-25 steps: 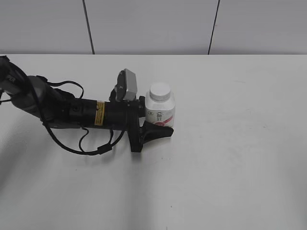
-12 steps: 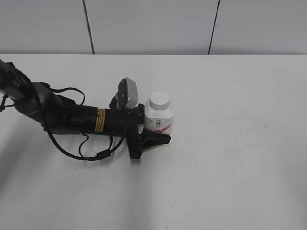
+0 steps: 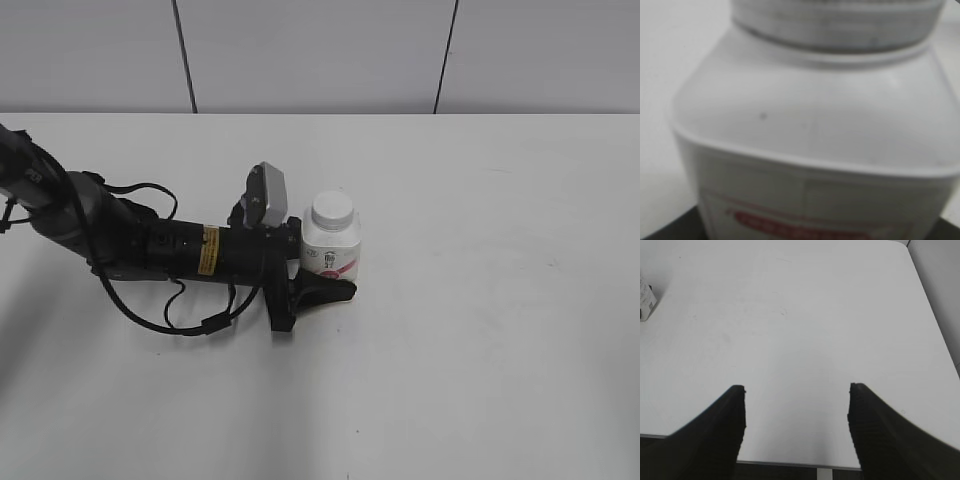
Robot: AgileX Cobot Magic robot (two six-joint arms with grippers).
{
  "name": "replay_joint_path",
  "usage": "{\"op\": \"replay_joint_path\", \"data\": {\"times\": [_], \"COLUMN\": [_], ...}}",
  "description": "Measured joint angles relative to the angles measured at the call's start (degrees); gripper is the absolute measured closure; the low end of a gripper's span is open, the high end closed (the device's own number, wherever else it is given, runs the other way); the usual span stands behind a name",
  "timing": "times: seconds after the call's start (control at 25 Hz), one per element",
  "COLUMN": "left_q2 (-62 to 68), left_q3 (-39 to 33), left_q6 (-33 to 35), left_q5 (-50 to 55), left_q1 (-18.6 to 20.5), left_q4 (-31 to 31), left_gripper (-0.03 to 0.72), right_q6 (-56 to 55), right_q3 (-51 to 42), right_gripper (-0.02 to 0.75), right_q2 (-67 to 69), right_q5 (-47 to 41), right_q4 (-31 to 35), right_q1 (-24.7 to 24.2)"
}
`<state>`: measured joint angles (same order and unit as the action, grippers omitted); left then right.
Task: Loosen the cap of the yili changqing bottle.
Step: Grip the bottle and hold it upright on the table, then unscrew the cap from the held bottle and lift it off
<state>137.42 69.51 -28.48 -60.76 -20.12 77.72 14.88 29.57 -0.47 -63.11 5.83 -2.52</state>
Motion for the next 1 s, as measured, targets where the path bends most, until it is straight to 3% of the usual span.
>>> {"op": "replay_joint_path", "data": {"times": [1.0], "left_q2": [0.00], "left_q3": [0.00], "left_q6": [0.00], "left_q5": [-0.06], "left_q1": [0.00], "left_q4": [0.00], "left_gripper": [0.270], "right_q6": [0.00], "right_q3": [0.00], "right_gripper": [0.225], "right_q2": [0.00], "right_q5": [0.00], "right_q4": [0.00], "right_q1": [0.00]}}
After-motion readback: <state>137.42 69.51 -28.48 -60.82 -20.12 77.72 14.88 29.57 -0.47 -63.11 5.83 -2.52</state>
